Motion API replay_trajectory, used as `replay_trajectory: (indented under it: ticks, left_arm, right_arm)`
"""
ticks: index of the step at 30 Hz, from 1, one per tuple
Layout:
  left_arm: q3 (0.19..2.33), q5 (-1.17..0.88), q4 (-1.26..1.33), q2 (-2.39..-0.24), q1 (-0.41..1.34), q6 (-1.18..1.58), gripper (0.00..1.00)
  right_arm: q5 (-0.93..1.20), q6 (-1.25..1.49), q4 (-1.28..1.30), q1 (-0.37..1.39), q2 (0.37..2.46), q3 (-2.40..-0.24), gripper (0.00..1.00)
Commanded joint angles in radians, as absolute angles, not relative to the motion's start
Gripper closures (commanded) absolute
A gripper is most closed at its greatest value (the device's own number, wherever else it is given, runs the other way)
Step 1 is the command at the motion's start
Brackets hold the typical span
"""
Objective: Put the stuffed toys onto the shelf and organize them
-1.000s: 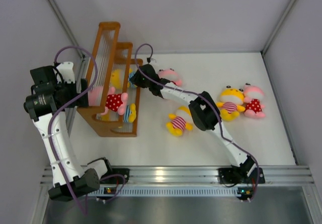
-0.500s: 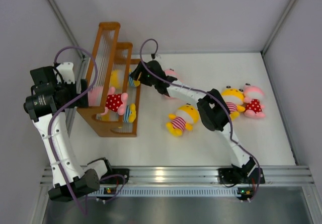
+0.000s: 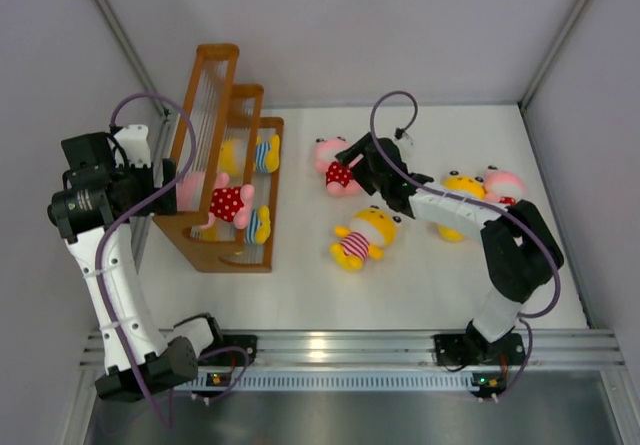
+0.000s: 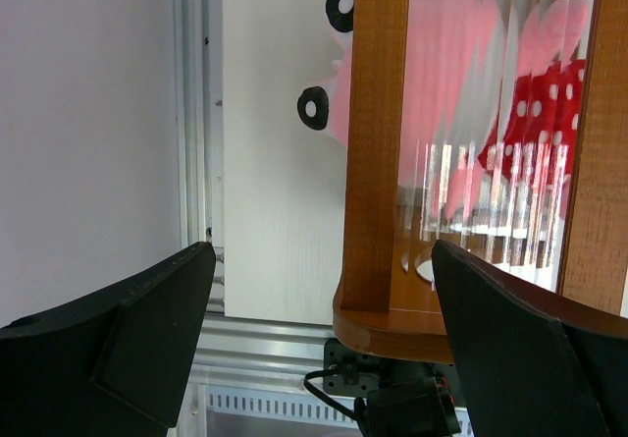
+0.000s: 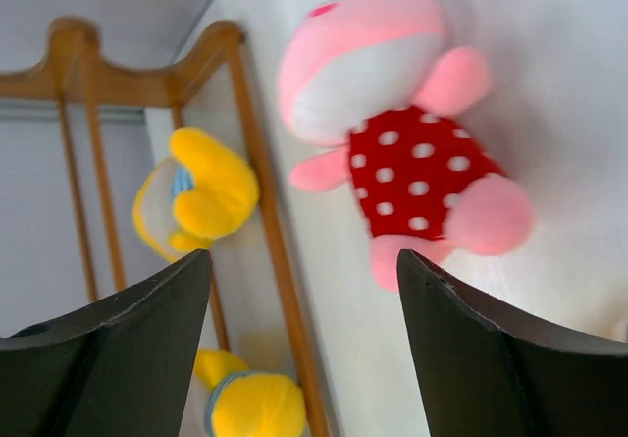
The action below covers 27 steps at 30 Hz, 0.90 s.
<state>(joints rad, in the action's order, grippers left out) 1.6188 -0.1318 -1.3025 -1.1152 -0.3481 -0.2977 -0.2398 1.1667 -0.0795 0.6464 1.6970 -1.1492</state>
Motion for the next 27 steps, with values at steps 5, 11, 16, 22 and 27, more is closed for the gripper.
replay_trajectory:
  ticks: [5, 11, 16, 22, 27]
  left_arm:
    - [1.646, -0.130, -1.299, -1.092, -0.342, -0.305, 0.02]
    - [1.644, -0.132, -1.301, -1.100, -0.342, -0.311, 0.02]
    - [1.640, -0.121, -1.299, -1.101, -0.342, -0.316, 0.02]
    - [1.635, -0.107, -1.301, -1.104, -0.341, -0.319, 0.02]
    - [1.634, -0.078, -1.301, -1.115, -0.339, -0.325, 0.02]
  right_arm:
    - [-0.400, 1.425, 0.058, 0.661, 1.700, -1.112, 0.20]
    - [-0.377, 1.488, 0.081, 0.676, 1.785, -1.169, 0.20]
    - [-0.344, 1.520, 0.112, 0.681, 1.906, -1.252, 0.21]
    - [-0.444, 1.503, 0.170, 0.661, 2.012, -1.343, 0.32]
    - [-0.485, 1.360, 0.129, 0.647, 2.033, -1.359, 0.93]
